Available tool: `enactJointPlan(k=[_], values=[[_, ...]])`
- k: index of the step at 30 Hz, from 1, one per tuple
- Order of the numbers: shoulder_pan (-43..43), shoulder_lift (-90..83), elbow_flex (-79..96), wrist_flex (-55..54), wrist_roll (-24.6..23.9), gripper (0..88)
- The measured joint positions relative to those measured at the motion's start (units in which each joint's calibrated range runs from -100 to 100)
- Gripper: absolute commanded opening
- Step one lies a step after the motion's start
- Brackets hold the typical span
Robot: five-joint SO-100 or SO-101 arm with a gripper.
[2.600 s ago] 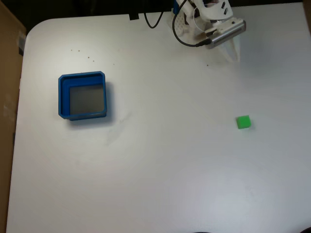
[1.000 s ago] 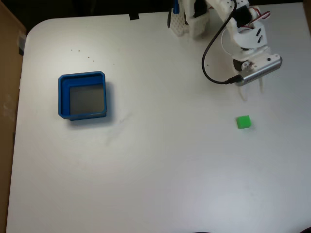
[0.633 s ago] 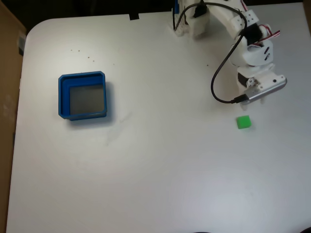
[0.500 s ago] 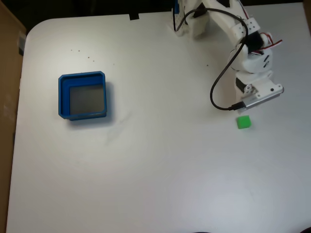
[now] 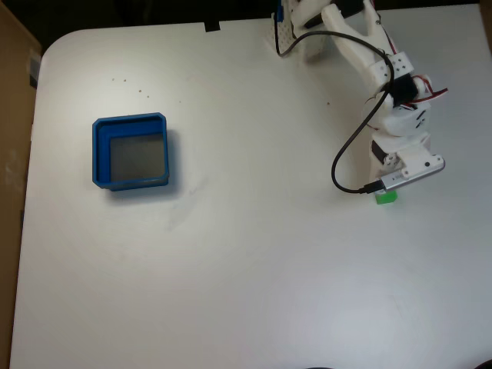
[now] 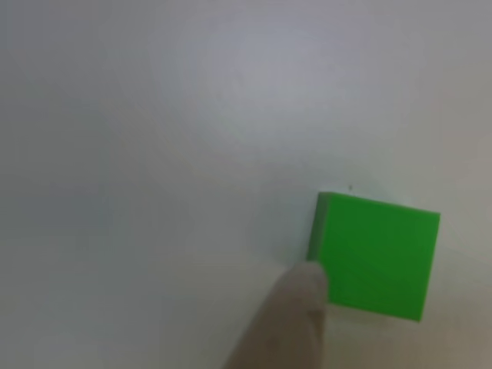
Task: Pick up green cube and drop it in the blue box
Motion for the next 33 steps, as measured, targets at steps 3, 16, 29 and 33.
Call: enactJointPlan(k=[3, 16, 29, 33], values=[[0.0, 1.8, -0.1, 0.0, 0.0, 23.8], [0.0, 7.1, -4.1, 0.0, 0.0, 23.8], [0.0, 7.3, -4.2, 0.0, 0.0, 23.8], [0.0, 7.3, -4.2, 0.0, 0.0, 23.8]])
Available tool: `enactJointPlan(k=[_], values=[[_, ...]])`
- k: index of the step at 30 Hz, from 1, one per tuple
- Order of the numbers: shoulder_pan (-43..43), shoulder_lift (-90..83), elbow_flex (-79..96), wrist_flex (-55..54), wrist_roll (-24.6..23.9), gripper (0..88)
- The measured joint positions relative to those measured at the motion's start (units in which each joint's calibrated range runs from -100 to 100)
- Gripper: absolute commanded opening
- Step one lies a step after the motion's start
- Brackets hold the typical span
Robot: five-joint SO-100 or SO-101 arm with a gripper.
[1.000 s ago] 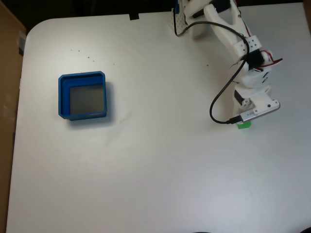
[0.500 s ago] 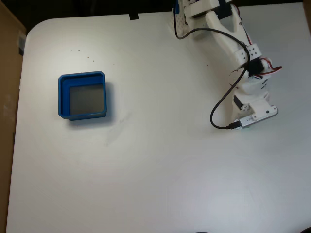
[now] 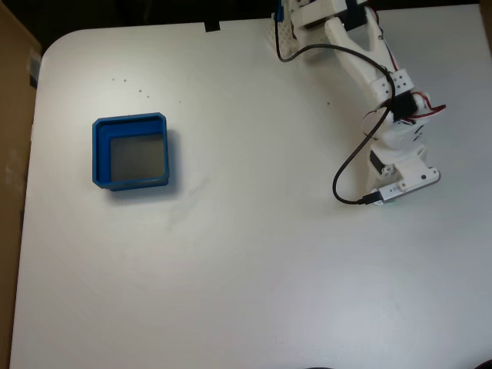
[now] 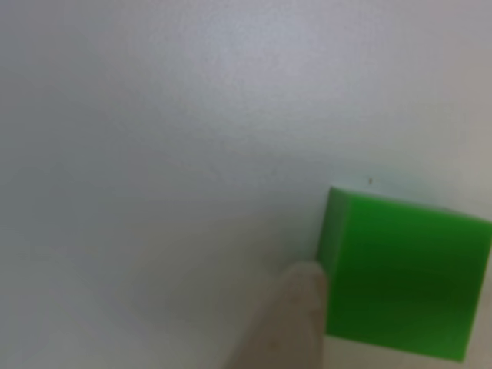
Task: Pick up green cube and drop it in the blue box
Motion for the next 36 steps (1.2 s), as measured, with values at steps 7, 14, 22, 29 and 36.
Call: enactJointPlan(k=[7, 14, 22, 29, 36], values=[[0.0, 0.0, 0.0, 0.0, 0.0, 23.8], [0.0, 2.8, -0.1, 0.0, 0.0, 23.8], [0.0, 2.8, -0.1, 0.0, 0.0, 23.7], [0.0, 2.8, -0.4, 0.0, 0.0, 23.7], [0.0, 2.8, -4.0, 0.0, 0.0, 23.7]])
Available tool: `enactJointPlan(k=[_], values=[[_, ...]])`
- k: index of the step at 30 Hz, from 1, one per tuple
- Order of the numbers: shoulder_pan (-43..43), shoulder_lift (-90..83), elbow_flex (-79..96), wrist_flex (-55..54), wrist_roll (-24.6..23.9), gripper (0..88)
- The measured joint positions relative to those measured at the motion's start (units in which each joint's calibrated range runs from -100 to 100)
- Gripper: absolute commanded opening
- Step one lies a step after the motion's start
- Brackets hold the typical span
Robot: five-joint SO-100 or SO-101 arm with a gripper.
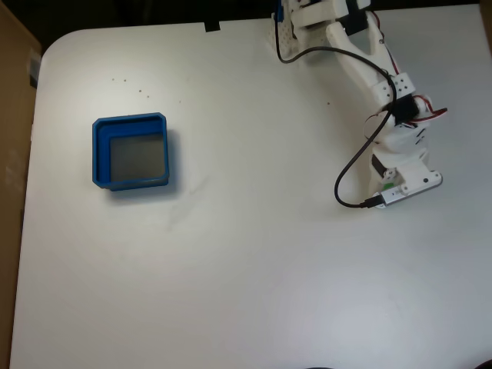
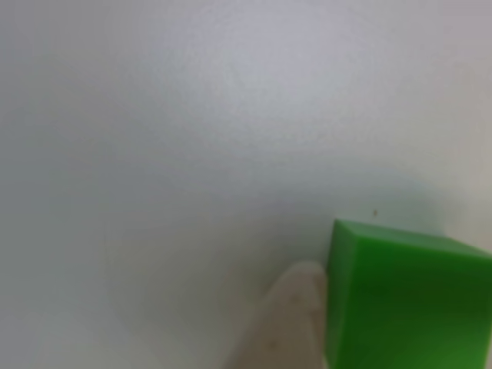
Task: Pick up green cube and drop it in the blue box
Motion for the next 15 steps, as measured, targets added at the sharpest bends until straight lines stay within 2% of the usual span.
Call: enactJointPlan(k=[15], values=[[0.0, 4.7, -3.7, 0.0, 0.0, 23.6]])
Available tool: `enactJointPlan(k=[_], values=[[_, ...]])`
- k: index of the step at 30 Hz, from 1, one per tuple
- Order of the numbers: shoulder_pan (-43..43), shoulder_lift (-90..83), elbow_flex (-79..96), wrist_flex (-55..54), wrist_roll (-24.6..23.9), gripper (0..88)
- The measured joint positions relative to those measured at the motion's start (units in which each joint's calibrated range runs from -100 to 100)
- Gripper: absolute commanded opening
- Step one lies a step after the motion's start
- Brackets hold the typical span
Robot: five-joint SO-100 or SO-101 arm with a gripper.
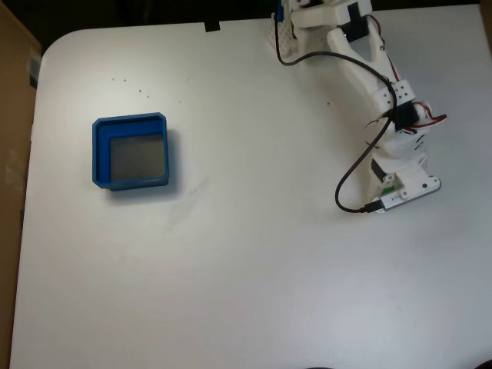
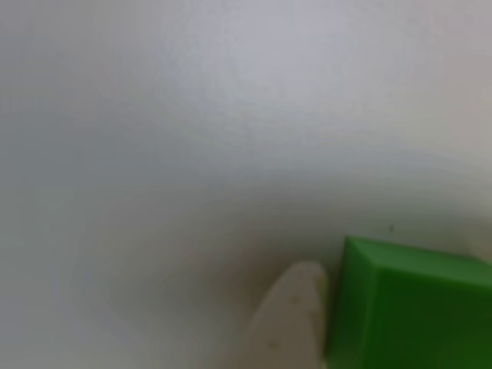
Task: Pick up green cube and drop it in the blue box
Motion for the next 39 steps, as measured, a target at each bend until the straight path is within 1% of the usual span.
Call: enactJointPlan(k=[20, 23, 30, 32, 39], values=[[0.0, 0.5, -0.1, 0.0, 0.1, 22.5], [0.0, 0.5, -0.1, 0.0, 0.1, 19.1], [0.0, 0.5, -0.1, 0.0, 0.1, 2.3], [0.0, 0.5, -0.1, 0.0, 0.1, 0.7], [0.0, 0.5, -0.1, 0.0, 0.1, 0.5]])
